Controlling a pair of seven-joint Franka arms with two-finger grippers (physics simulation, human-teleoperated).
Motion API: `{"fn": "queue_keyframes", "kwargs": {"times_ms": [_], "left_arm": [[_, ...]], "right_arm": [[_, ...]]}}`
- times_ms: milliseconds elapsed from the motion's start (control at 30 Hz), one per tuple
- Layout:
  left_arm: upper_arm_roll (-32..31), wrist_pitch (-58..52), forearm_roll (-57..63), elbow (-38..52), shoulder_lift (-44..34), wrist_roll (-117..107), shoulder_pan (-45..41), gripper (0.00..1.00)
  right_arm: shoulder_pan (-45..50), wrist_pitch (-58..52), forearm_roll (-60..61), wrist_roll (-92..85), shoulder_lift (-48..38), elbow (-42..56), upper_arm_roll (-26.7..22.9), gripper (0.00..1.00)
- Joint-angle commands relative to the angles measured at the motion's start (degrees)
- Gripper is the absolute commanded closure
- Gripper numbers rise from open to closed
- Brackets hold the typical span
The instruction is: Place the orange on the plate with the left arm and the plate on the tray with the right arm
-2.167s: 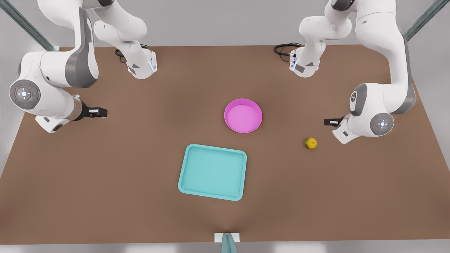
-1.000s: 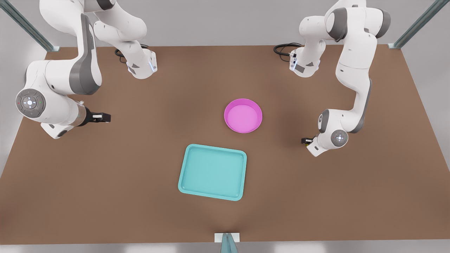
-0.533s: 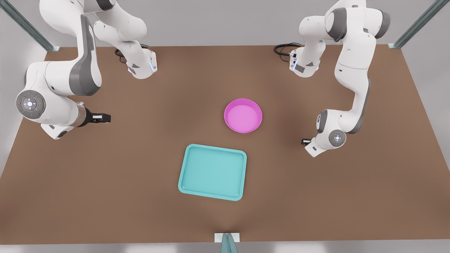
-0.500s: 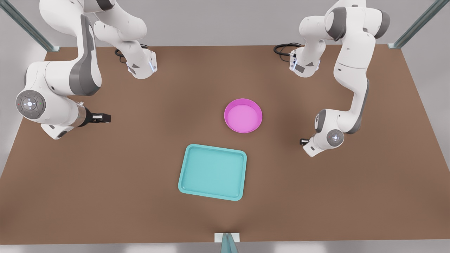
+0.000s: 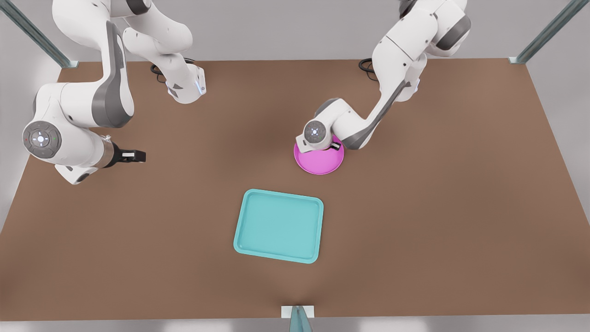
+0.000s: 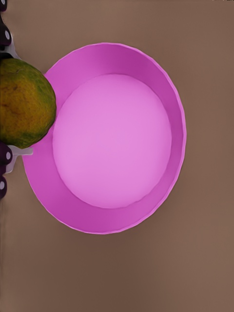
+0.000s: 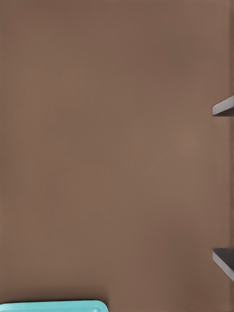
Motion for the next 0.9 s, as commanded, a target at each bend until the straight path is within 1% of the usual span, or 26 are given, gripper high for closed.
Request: {"fn": "queue_keyframes", "kwargs": {"times_ms": [0,33,67,100,200,233,267,300,333,367,400,433,467,500,533,567,600,667,733,767,867], "left_arm": [[0.1,-0.3,0.2,0.1,1.2,-19.6,-0.1,0.31],[0.1,0.1,0.2,0.4,2.2,-19.6,-0.2,0.30],[0.1,0.8,0.2,0.4,2.7,-19.6,-0.3,0.26],[0.1,1.1,0.2,0.5,2.9,-19.6,-0.2,0.00],[0.3,0.7,0.3,0.8,2.9,-19.1,0.2,0.00],[2.9,-6.8,0.2,6.3,1.9,-17.8,0.4,0.00],[6.4,-28.7,-1.3,21.2,1.8,-12.1,1.4,0.00],[12.1,-43.1,-3.0,33.4,1.6,-8.4,2.1,0.00],[20.9,-50.0,-4.3,41.0,-0.9,-3.1,2.2,0.00],[31.8,-51.0,-8.0,43.6,-4.5,3.6,2.1,0.00],[37.6,-50.7,-8.5,44.5,-6.3,9.0,2.1,0.00],[40.5,-50.7,-8.5,46.1,-6.2,12.0,2.2,0.00],[38.7,-50.6,-8.8,47.4,-7.5,12.3,6.4,0.00],[27.5,-48.6,-8.4,47.0,-8.5,11.9,15.1,0.00],[26.5,-38.4,-8.5,39.7,-14.4,12.7,17.0,0.00],[26.5,-34.3,-7.9,33.3,-19.1,16.7,17.4,0.00],[26.6,-34.7,-8.3,35.5,-18.4,16.8,17.5,0.00],[27.1,-37.1,-7.8,37.2,-16.9,17.2,17.5,0.00],[27.0,-37.2,-6.4,37.2,-16.9,17.8,17.6,0.00],[27.0,-37.3,-6.8,37.2,-17.1,17.5,17.5,0.00],[28.2,-38.7,-6.9,37.2,-17.4,16.9,17.6,0.00]], "right_arm": [[0.0,0.1,0.0,0.0,0.0,0.0,0.0,0.00],[0.0,0.1,0.0,0.0,0.0,0.0,0.0,0.00],[-0.1,0.1,0.0,0.0,0.0,0.0,-0.1,0.00],[-0.1,0.1,0.0,-0.1,0.0,0.0,-0.1,0.00],[-0.1,0.1,0.0,0.0,0.1,0.0,-0.1,0.00],[-0.1,0.1,0.0,0.0,0.1,0.0,-0.1,0.00],[-0.1,0.2,0.0,0.0,0.1,-0.1,-0.1,0.00],[0.1,0.2,0.2,0.1,1.5,0.0,-0.1,0.00],[1.3,0.4,2.3,0.0,5.5,0.2,0.3,0.00],[3.7,2.6,9.2,0.1,10.9,0.7,0.4,0.00],[5.2,6.3,14.8,0.2,15.2,0.7,0.8,0.00],[6.9,11.3,19.7,0.5,18.9,0.5,1.0,0.00],[9.5,18.2,20.9,0.9,21.7,-0.1,1.5,0.00],[12.0,22.3,23.1,1.2,21.9,-1.5,1.6,0.00],[14.2,26.3,25.2,3.5,21.2,-3.8,1.7,0.00],[16.0,29.5,25.8,4.5,19.9,-5.9,2.3,0.00],[18.3,38.5,26.0,4.5,17.3,-12.1,3.9,0.00],[21.6,49.4,26.0,7.5,16.4,-16.5,6.1,0.00],[25.9,58.5,26.4,10.4,17.2,-19.6,6.1,0.00],[26.6,59.3,29.7,10.4,17.9,-19.8,6.5,0.00],[26.8,60.0,30.3,10.3,21.1,-19.0,9.5,0.00]]}}
